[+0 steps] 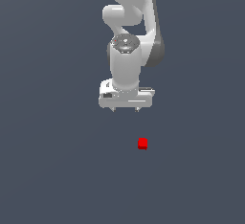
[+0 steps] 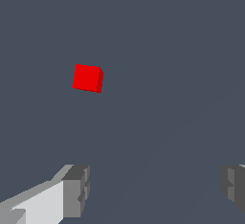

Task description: Pick up the red cube and move it to a goal position.

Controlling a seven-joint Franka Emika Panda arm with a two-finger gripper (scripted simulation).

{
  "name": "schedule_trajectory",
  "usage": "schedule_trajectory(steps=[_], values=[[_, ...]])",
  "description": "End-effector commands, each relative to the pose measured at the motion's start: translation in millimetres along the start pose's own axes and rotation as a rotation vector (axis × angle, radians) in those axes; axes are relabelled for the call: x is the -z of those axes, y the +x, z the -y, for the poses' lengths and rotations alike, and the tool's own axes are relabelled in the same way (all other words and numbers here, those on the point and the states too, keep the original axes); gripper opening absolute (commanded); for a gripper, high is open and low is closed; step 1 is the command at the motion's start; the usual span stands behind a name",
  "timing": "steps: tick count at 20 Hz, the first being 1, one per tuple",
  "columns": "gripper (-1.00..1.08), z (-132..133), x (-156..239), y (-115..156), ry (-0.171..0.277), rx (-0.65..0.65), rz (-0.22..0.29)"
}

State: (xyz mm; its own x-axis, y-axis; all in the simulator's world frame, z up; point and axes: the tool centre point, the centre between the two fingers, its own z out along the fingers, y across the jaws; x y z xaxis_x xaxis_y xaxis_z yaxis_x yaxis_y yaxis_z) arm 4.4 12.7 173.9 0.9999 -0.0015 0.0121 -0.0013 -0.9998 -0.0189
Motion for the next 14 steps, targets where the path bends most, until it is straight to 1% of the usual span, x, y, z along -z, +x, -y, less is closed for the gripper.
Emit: schedule_trajectory(steps=[1, 7, 14], values=[[1.0, 0, 0, 0, 0.0, 0.0, 0.0], [1.0, 5, -8, 4, -0.001, -0.008, 0.001], [1.0, 21, -38, 18, -0.005, -0.035, 0.002]])
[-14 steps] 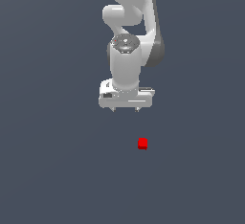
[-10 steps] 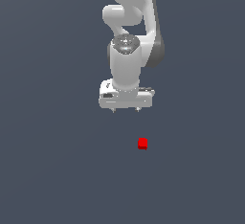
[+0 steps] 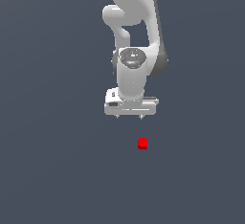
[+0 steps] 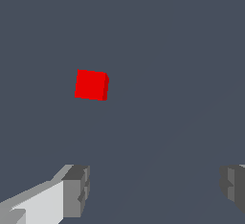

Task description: Pick up the red cube and move it to a goal position.

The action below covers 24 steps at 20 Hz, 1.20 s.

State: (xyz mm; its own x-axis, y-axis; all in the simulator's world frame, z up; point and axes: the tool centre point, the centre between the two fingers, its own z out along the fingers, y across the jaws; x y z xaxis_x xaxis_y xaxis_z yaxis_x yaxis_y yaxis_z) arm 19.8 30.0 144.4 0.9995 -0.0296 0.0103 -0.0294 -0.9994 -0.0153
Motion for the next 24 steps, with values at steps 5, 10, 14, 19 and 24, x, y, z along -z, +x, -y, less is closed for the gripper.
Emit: schedule_trajectory(steps=[5, 10, 14, 19, 24], values=[[1.0, 22, -40, 19, -0.005, -0.036, 0.003], [1.0, 40, -75, 38, -0.01, -0.068, 0.005], [1.0, 51, -96, 50, -0.013, -0.088, 0.007], [1.0, 60, -114, 61, -0.015, -0.104, 0.008], [1.0, 64, -122, 66, -0.016, -0.113, 0.009]])
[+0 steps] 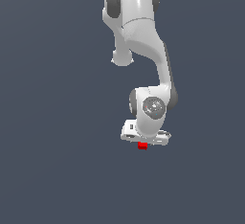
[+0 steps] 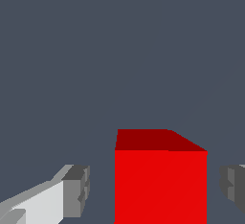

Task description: Pick up the red cube and move it to a goal position.

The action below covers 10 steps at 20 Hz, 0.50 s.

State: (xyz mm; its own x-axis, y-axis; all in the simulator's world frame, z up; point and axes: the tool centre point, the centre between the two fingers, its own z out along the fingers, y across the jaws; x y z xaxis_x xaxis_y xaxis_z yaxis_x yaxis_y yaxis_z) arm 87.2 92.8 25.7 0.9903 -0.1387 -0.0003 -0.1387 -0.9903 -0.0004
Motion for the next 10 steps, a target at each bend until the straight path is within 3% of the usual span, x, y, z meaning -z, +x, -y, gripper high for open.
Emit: schedule_trajectory(steps=[1, 4, 5, 10], values=[[1.0, 1.8, -2.8, 2.4, 0.0, -0.004, -0.001], [1.0, 2.3, -4.0, 3.2, 0.0, -0.005, -0.001], [-1.0, 2.3, -4.0, 3.2, 0.0, -0.005, -0.001], [-1.0, 2.3, -4.0, 3.2, 0.0, -0.005, -0.001]])
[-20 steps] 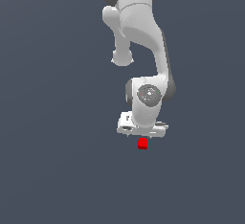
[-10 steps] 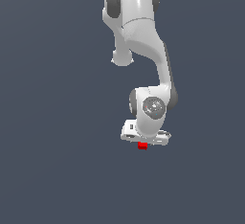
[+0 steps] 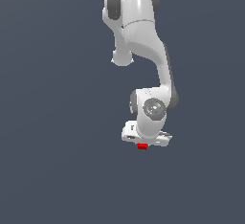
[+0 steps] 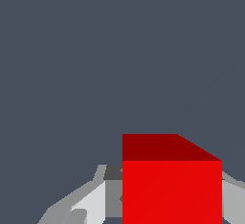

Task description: Pick up the red cube and move it to a goal position.

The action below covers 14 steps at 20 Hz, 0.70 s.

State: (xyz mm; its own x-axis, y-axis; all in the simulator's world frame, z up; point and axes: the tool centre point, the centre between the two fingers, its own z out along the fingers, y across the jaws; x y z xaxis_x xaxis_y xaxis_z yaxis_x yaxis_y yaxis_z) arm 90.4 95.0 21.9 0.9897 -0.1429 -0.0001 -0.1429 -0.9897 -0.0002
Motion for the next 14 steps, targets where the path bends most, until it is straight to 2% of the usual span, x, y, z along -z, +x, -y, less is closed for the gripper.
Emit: schedule_trajectory(steps=[1, 14], values=[[-1.0, -0.4, -0.1, 0.3, 0.0, -0.001, 0.0], [-1.0, -3.1, 0.9, -9.1, 0.0, 0.0, 0.0]])
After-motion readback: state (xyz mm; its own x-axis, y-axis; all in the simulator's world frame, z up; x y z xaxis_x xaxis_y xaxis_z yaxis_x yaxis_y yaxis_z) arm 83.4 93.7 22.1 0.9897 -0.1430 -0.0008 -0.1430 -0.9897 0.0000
